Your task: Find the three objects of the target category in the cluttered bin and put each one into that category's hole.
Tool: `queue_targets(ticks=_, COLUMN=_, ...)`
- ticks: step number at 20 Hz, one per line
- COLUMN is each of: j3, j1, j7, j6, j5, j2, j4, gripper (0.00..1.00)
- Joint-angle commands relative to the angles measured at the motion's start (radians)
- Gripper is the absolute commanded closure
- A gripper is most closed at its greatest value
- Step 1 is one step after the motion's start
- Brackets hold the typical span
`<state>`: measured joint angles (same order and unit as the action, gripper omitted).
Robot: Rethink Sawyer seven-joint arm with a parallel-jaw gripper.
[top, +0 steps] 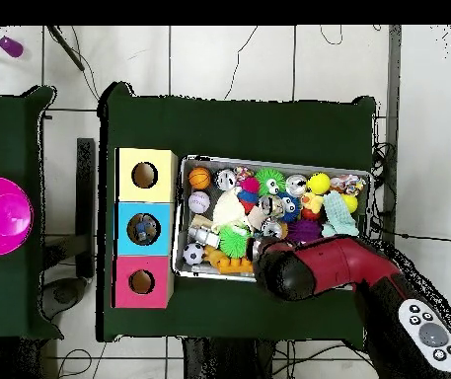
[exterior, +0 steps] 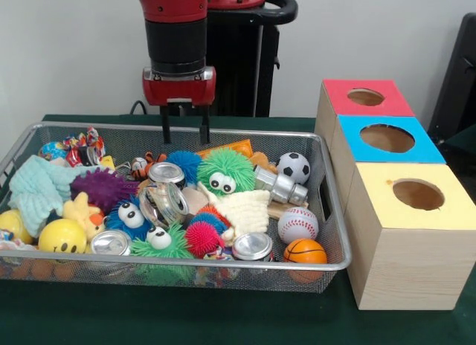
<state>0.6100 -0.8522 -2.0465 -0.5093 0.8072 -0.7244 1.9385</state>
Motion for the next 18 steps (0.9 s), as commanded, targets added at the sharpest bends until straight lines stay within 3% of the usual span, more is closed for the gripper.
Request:
queue_targets(ticks=1, j3=0.130, j1=-0.023, j7=0.313, j6=0.067, j5=0.135, j2=0.076, j4=0.020, gripper=0.00)
queue_targets(ticks=13, j3=0.218, j1=-0.147, j7=0.483, j6=0.076, j5=0.264, j2=0.232, j4=-0.044, gripper=0.00)
queue_targets(ticks=18, j3=0.254, j1=-0.191, j7=0.548, j6=0.039, j5=0.263, j2=0.274, j4=-0.061, gripper=0.00)
